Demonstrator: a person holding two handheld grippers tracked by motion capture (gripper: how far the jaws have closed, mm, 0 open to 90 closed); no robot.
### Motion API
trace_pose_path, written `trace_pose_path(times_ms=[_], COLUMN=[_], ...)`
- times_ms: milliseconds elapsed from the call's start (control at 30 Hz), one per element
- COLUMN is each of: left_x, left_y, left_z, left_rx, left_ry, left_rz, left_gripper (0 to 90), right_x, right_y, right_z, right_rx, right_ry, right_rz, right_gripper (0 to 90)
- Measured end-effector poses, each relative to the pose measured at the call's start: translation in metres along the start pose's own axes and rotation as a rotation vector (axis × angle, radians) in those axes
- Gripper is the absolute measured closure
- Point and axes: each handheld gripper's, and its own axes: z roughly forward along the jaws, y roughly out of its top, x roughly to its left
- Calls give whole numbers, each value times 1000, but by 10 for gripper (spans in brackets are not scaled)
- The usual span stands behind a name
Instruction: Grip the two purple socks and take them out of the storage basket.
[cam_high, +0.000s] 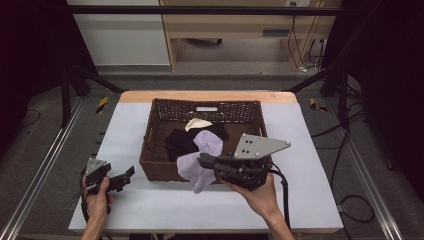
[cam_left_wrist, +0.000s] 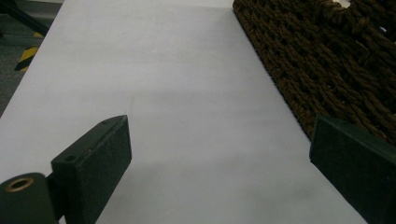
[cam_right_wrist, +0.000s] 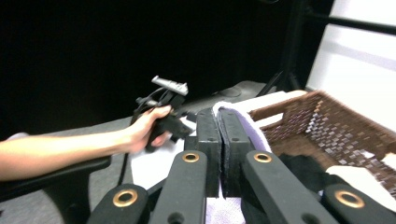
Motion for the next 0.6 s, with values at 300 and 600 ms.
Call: trace_pose_path(times_ms=[300, 600], left_x=[0, 0], left_y=[0, 0], left_z=[0, 0], left_rx=[0, 0], left_ry=[1, 2], left_rz=[1, 2], left_gripper=[54, 54], right_x=[7, 8], right_y=[-33, -74], right_z=[8, 16], right_rx=[72, 168], right_ry=[35, 47], right_rz=[19, 63], right_gripper=[891, 890])
